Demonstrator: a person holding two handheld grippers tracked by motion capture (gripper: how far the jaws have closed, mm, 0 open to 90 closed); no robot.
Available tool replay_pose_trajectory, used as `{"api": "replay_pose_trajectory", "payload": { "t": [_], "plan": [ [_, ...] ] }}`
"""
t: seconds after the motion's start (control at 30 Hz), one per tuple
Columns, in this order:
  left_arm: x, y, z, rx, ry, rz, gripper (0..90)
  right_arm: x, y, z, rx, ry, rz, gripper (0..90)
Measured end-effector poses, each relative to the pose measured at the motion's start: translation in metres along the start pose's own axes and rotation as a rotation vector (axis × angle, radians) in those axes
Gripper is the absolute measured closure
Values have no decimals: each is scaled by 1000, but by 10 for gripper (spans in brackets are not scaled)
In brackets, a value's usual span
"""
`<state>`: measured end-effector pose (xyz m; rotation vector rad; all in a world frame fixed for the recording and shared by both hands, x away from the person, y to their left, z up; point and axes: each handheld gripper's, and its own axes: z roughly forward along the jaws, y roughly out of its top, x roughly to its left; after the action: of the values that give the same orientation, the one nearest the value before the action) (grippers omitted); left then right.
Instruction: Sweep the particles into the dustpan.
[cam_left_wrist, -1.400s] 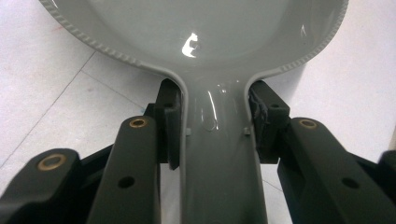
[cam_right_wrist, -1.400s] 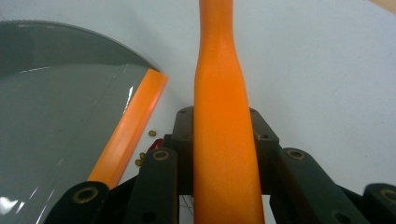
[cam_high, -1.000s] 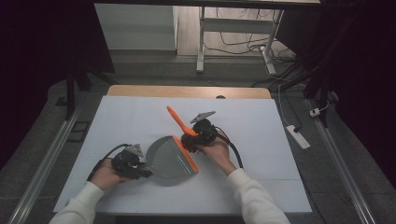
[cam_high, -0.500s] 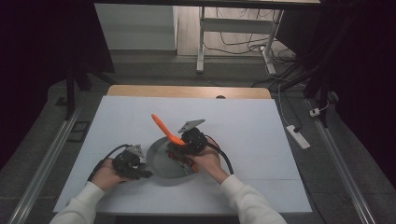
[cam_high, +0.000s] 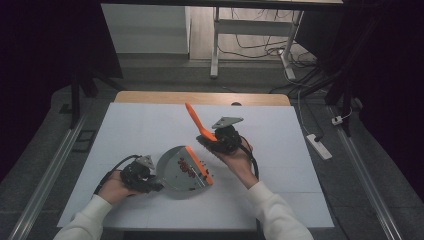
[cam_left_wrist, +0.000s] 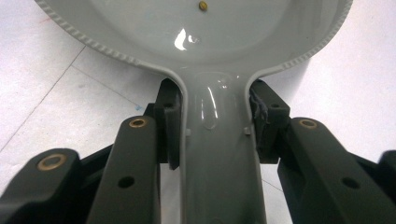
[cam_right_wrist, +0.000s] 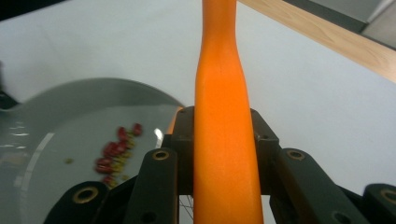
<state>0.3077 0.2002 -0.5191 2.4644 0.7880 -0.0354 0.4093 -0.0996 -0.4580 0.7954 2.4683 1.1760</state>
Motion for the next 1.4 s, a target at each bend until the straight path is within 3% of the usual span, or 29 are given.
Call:
{"api": "replay_pose_trajectory", "payload": {
  "t": [0.13, 0.27, 0.57, 0.8, 0.93, 1.0, 1.03, 1.1, 1.2, 1.4],
  "plan": [
    [0, 0, 0, -1, -1, 2, 614, -11, -6, 3, 20, -12, 31, 703],
    [0, 0, 1, 1, -3, 0, 614, -13, -13, 10, 63, -13, 34, 703],
    [-1, 0, 1, -3, -1, -1, 614, 2, -19, 27, 125, 8, -5, 703],
    [-1, 0, 0, -4, 0, -1, 614, 16, -20, 35, 145, 62, -17, 703],
    [-1, 0, 1, -1, 1, -2, 614, 28, -18, 36, 123, 101, -8, 703],
    [-1, 0, 0, -3, 1, -3, 614, 30, -16, 35, 94, 176, 44, 704],
    [-1, 0, 0, -3, 1, -1, 614, 32, -15, 34, 90, 190, 56, 704],
    [-1, 0, 0, -4, 1, 1, 614, 36, -12, 32, 77, 177, 23, 703],
    [-1, 0, 0, -5, -1, 2, 614, 36, -8, 25, 34, 175, 16, 704],
    [-1, 0, 0, -3, -4, 2, 614, 22, -6, 10, 9, 98, 18, 703]
  ]
}}
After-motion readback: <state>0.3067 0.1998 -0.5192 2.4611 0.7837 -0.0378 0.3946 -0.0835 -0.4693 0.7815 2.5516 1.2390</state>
